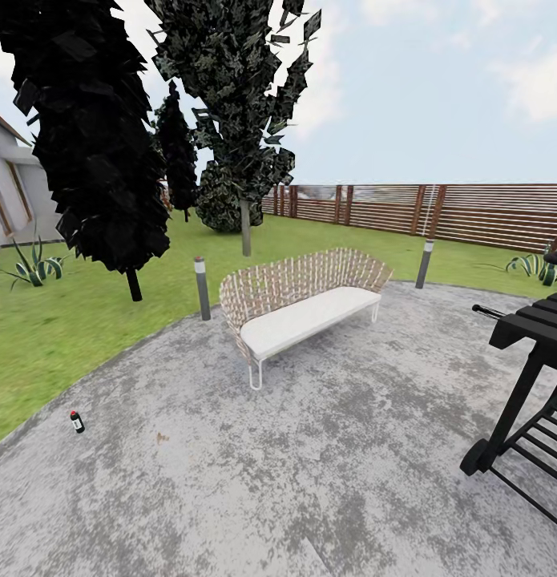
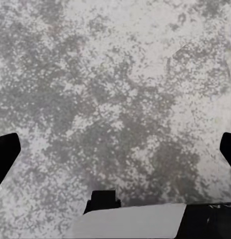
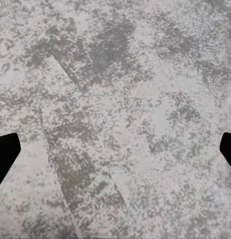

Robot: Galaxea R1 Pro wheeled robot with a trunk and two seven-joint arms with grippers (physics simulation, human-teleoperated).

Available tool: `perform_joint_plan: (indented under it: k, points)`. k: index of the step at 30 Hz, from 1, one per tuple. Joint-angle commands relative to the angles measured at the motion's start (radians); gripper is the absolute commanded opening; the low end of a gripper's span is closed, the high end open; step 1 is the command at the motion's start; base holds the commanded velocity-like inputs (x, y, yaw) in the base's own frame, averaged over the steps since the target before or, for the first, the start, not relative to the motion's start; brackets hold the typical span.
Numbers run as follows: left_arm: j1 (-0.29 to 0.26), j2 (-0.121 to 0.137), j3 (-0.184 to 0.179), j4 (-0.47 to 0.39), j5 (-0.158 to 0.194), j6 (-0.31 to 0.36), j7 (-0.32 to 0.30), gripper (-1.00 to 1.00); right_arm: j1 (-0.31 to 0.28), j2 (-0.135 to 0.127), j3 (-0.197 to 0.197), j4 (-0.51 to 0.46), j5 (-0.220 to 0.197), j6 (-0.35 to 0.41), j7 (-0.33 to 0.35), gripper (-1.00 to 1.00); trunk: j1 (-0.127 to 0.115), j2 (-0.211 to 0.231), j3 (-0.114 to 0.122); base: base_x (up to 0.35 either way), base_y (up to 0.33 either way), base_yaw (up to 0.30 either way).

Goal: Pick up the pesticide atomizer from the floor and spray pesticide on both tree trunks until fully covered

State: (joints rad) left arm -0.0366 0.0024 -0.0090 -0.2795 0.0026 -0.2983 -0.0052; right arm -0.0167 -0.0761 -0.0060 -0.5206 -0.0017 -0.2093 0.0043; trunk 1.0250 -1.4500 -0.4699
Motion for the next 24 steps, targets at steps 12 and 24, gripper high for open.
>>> perform_joint_plan:
  k: [12, 24]
  points:
    - [-0.080, 0.002, 0.004, -0.125, -0.001, -0.059, 0.004, 1.00, -0.062, 0.002, 0.004, -0.066, -0.002, -0.015, 0.005, 1.00, 0.000, 0.000, 0.000, 0.014, 0.011, 0.000]
    - [-0.074, 0.015, 0.033, -0.115, 0.002, -0.065, 0.013, 1.00, -0.063, 0.009, 0.009, -0.064, 0.000, -0.015, 0.007, 1.00, 0.000, 0.000, 0.000, 0.182, 0.250, 0.000]
